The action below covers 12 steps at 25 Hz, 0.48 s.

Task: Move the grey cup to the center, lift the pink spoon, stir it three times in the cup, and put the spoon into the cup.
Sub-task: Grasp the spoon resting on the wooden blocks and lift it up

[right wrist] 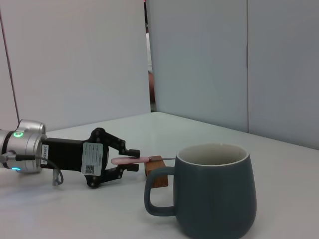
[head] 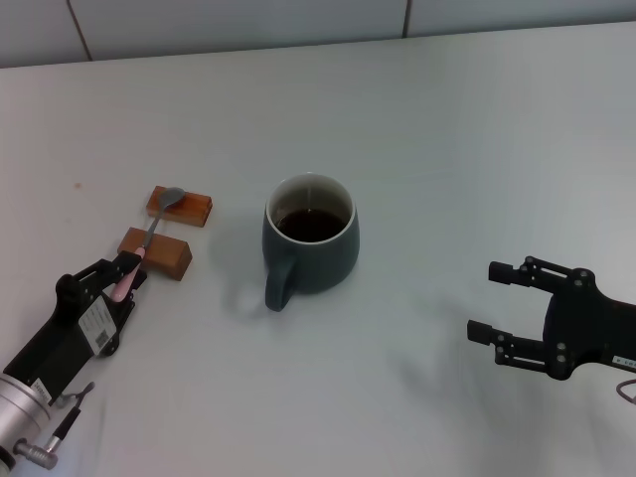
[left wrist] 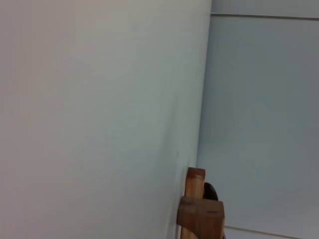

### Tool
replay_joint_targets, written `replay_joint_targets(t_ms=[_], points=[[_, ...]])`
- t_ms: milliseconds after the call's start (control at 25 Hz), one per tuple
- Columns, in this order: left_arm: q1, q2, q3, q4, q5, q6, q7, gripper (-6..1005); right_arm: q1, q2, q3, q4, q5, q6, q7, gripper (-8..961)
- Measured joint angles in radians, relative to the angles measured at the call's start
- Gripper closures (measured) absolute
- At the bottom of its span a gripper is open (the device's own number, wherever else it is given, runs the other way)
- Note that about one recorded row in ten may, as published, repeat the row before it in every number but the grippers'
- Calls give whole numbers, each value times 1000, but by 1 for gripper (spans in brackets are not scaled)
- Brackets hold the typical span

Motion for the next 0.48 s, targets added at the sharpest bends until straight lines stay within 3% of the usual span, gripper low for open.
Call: replay_joint_targets(t_ms=[480], points=[[0,-2,-3,3,-1,-3,7,826,2,0,0,0,-5,1,0,190]])
